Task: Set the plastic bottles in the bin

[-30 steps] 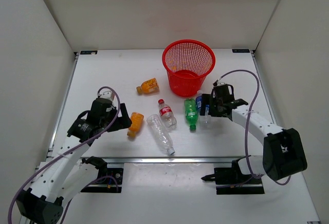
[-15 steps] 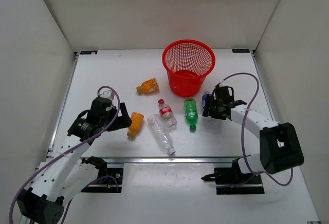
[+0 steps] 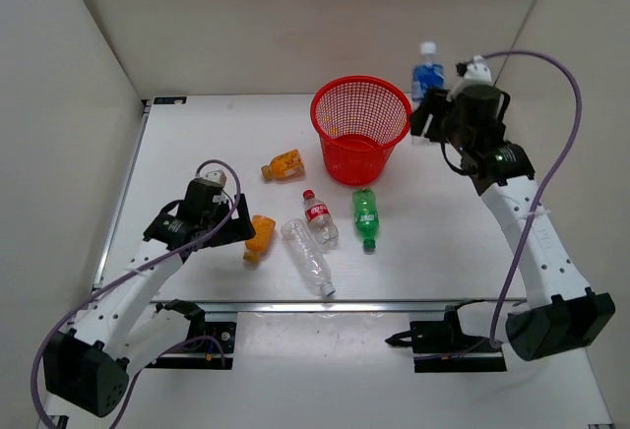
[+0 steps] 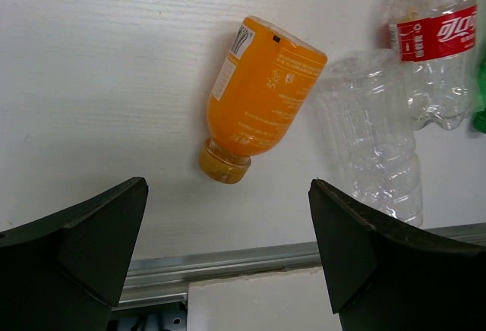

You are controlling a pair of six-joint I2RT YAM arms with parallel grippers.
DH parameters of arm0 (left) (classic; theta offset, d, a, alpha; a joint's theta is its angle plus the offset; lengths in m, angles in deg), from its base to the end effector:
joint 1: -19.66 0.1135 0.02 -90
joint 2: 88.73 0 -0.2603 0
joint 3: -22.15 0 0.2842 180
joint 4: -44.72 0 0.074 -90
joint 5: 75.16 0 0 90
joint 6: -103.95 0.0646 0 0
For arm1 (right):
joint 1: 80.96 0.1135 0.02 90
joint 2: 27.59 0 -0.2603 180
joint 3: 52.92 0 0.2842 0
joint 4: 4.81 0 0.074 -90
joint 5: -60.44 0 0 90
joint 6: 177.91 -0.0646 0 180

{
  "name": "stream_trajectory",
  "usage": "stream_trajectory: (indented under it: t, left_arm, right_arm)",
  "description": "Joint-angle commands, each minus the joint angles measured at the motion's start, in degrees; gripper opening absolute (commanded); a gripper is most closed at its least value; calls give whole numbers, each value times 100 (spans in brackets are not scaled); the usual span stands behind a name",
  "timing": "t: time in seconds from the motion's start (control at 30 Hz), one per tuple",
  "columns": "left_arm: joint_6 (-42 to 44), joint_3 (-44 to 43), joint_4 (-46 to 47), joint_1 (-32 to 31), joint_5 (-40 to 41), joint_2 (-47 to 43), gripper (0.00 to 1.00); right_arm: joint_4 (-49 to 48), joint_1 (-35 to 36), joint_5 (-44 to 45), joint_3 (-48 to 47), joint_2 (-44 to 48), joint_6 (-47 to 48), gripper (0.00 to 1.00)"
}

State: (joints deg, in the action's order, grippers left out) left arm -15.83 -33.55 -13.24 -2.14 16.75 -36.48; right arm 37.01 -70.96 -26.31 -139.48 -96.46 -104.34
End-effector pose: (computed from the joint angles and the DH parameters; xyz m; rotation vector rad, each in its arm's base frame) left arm 0.2095 -0.0815 0.2236 -0.1911 2.5445 -0.3170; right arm 0.3190 0.0525 0.3860 0.1488 1.9937 0.2408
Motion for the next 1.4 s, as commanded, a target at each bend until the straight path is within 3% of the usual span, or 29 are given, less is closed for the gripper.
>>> stream_trajectory:
  t: [0.0, 0.13, 0.3, 0.4, 0.47, 0.5, 0.67, 0.93, 1.03, 1.13, 1.33, 1.37]
  left_arm:
    - [157, 0, 200, 27, -94, 285, 99]
    - [122, 61, 578, 71, -243, 356, 99]
    - [201, 175, 895, 27, -411, 461, 99]
    - [262, 167, 1080, 18, -569, 636, 99]
    - [271, 123, 1159, -8, -709, 751, 98]
    - [314, 140, 1211, -43, -806, 839, 99]
    - [473, 193, 1475, -70, -860, 1365, 99]
    - [420, 281, 1817, -157, -270, 2122, 99]
    - [430, 264, 2064, -175, -244, 2421, 94]
    - [447, 203, 2169, -210, -113, 2685, 80]
    - [456, 202, 2372, -44, -77, 2809, 39]
    - [438, 228, 2389, 26, -86, 2782, 38]
  right_arm:
    - [-536, 677, -402, -832, -722, 508, 27]
    - [-686, 1328, -342, -1824, -1777, 850, 29]
    - [-757, 1277, -271, -2205, -2342, 764, 38]
    - [-547, 1206, -474, -2450, -2509, 842, 78]
    - [-284, 1224, -325, -2722, -2632, 930, 96]
    - [-134, 1215, -133, -2871, -2650, 948, 99]
    - [-18, 1022, -254, -2575, -2064, 809, 99]
    - [96, -14, -1159, -328, -16, 79, 100]
    - [297, -401, -1169, 455, 670, 25, 100]
    - [728, -832, -1107, 959, 1093, -19, 100]
    - [1168, -1403, -1019, 1706, 1664, 60, 99]
    - [1212, -1413, -958, 1785, 1726, 52, 100]
